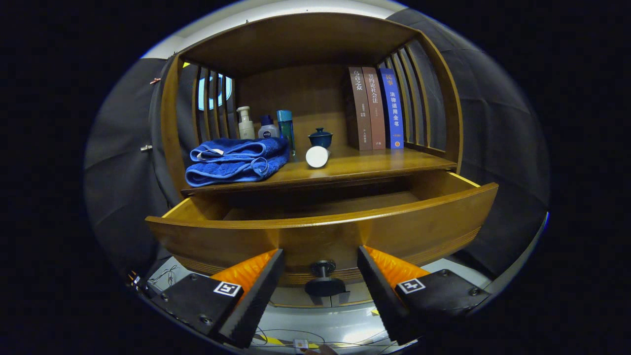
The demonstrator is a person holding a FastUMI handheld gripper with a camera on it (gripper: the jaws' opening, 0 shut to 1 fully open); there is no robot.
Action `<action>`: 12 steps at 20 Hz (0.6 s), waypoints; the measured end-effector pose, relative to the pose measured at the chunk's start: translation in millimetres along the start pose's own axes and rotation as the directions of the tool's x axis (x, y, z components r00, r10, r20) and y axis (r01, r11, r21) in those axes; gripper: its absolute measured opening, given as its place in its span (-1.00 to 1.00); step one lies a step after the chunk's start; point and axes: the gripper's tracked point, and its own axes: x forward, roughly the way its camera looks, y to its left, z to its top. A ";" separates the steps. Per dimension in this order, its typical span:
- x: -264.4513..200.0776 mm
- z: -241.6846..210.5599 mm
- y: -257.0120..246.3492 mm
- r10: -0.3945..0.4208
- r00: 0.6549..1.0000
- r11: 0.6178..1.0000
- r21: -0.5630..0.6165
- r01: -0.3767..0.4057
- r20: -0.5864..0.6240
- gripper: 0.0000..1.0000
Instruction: Pull open the drawer, take out the items inside it, and place them on the countertop above the cabinet.
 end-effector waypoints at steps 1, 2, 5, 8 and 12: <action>7.6 2.7 0.2 0.000 1.000 1.000 -0.002 0.000 0.000 0.98; 14.4 5.0 1.2 0.001 1.000 1.000 -0.003 -0.001 -0.002 0.98; 33.8 11.5 0.9 0.002 1.000 1.000 0.000 -0.002 0.000 0.98; 49.4 15.7 1.3 0.000 1.000 1.000 -0.010 0.000 0.007 0.98; 63.8 19.7 1.3 -0.001 1.000 1.000 -0.019 0.001 0.017 0.98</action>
